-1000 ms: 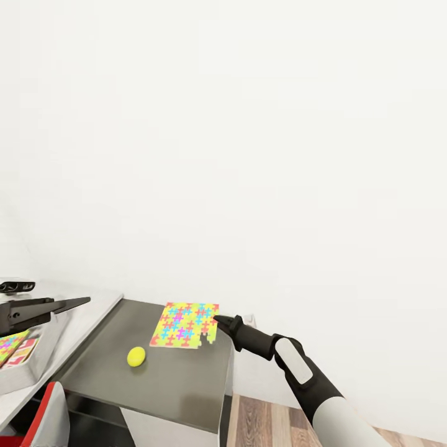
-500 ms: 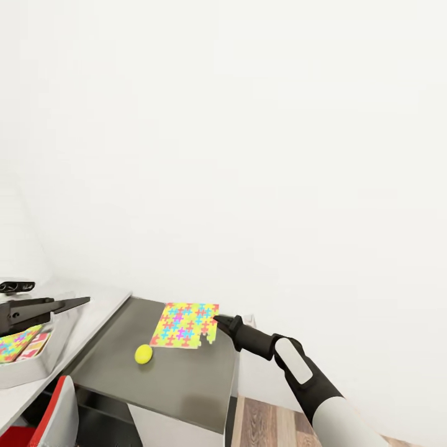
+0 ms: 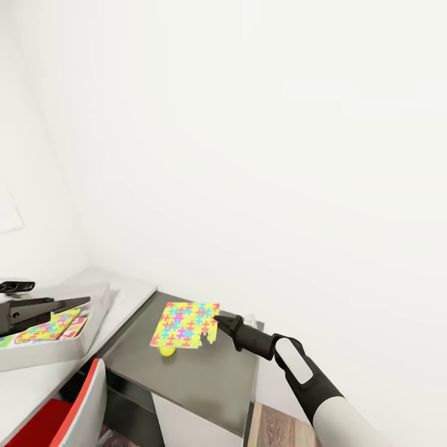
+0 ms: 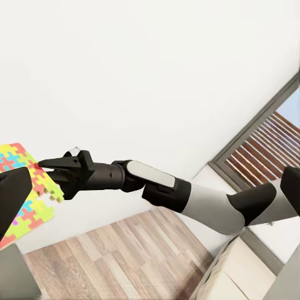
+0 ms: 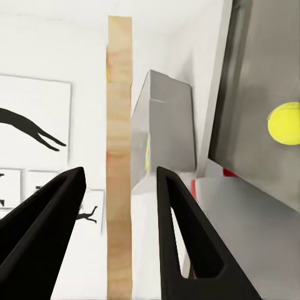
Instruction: Put all the toys in the child's room - the three board games (two on the bed and one on the table), the two jigsaw puzzles on the table, and the tennis ball on the table - inside the toy box on the table in the child's room.
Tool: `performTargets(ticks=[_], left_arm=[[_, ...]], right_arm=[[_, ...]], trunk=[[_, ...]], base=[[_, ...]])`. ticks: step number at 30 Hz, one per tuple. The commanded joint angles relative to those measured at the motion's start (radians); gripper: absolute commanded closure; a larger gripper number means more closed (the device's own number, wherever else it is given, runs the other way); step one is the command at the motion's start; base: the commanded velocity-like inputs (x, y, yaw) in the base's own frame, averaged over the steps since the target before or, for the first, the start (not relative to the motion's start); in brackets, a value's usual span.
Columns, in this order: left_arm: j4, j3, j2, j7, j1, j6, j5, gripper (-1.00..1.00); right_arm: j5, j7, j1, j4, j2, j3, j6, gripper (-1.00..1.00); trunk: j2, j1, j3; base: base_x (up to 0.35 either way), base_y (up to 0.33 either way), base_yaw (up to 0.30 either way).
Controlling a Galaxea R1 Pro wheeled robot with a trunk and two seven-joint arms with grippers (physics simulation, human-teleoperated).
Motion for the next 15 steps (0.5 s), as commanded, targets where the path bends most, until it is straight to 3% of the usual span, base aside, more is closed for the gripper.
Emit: performTargets(ticks=[1, 15], left_arm=[[0.0, 0.0, 0.0, -0.004, 0.0, 0.011, -0.001, -1.0], [0.0, 0.0, 0.0, -0.004, 0.0, 0.011, -0.002, -1.0]], right_arm=[[-0.002, 0.002, 0.0, 0.0, 0.0, 0.0, 0.003, 1.0], [-0.002, 0.004, -0.001, 0.0, -0.002, -0.003, 0.003, 1.0]], trunk=[[-0.001, 0.0, 0.0], [-0.001, 0.0, 0.003]], base=[[0.0, 0.0, 0.274], [0.0, 0.0, 0.281]])
